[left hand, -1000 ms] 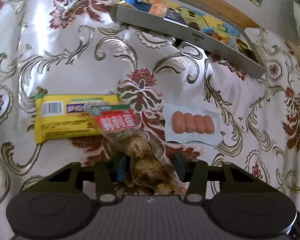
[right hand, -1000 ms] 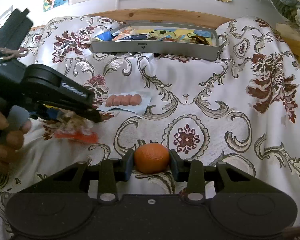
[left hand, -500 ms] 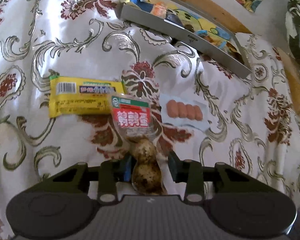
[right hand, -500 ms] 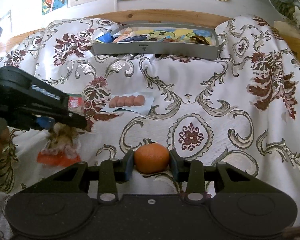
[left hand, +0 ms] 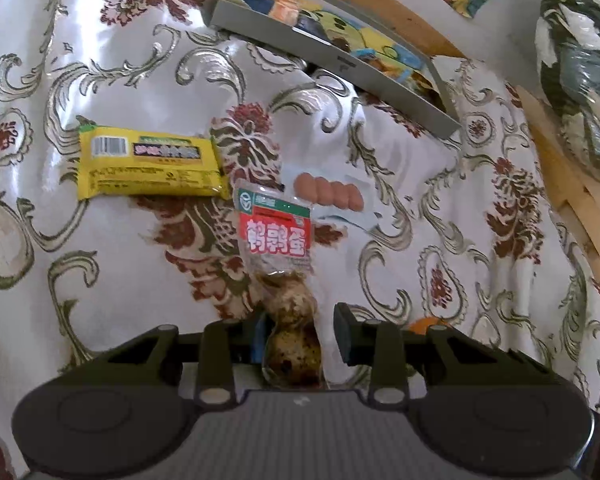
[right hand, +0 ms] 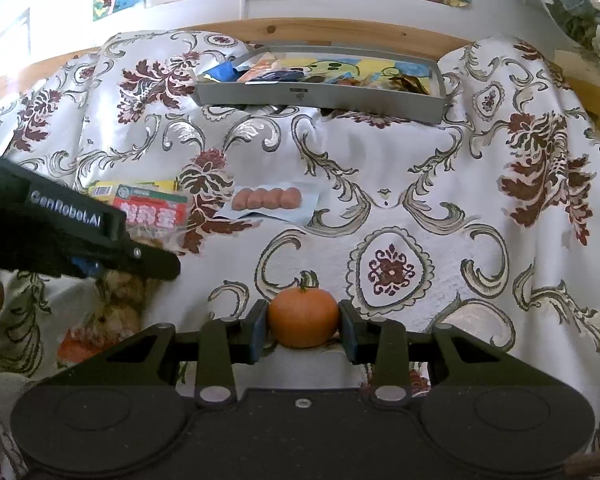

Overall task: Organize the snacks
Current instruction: 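Carry the mandarin and quail egg bag over the grey tray with both tools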

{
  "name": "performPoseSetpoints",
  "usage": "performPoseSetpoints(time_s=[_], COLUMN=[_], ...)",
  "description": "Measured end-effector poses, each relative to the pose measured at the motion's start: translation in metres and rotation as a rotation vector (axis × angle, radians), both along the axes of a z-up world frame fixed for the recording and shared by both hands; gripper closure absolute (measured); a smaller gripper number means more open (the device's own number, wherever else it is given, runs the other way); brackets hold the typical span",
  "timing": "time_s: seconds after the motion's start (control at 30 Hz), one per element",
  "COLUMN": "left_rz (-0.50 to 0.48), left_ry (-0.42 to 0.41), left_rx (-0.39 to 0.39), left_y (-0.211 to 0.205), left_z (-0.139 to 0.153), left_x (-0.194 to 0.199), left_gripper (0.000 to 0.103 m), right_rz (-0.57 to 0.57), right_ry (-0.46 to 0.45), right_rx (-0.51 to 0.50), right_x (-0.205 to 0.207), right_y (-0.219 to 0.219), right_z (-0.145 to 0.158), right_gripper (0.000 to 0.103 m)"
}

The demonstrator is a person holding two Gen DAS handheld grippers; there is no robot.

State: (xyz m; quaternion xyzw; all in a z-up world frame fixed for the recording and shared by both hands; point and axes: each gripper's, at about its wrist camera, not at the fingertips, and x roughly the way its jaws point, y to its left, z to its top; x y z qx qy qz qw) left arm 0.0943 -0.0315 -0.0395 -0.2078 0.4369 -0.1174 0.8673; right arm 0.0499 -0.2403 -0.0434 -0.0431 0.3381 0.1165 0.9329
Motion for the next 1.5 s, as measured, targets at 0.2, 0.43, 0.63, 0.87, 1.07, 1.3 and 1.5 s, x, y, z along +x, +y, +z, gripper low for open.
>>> performPoseSetpoints(time_s=[0.2,0.43,0.63,0.87,1.07,1.3,1.5], left_rz=[-0.006,0.009,0.008,0.012,0.007,-0.009,-0.010], left_ry=[-0.002,-0.015,-0.024,-0.038,-0.038,-0.039,-0.025], left_rx=[-0.018,-0.020,-0.021,-0.018,-0.024,-0.039,-0.047], left_y=[0.001,0.003,0.001,0.005,0.010,0.011,0.011], left_z=[0.002,0.012,0.021,0.028,0.040,0.051,0.055], left_x=[0.000,0.007,0.020,0.036,0.054,0.069,0.076], left_gripper=[0.066,0.066,0.067,0.067,0.068,0.069,0.069], right_rz=[0.001,-0.014,-0.007,-0.010,-0.010,-0.021,-0.017], right_ry=[-0.002,-0.028,-0.051,-0.065,-0.062,-0.059,-0.068], right_rx=[0.005,0.042,0.064,0.065,0.077,0.094,0.098], right_x=[0.000,0.009,0.021,0.031,0.035,0.042,0.046], right_y=[0.003,0.005,0.007,0.005,0.004,0.001,0.002], right_z=[0.003,0.010,0.015,0.020,0.023,0.030,0.034], right_gripper=[0.064,0.064,0.064,0.064,0.064,0.064,0.064])
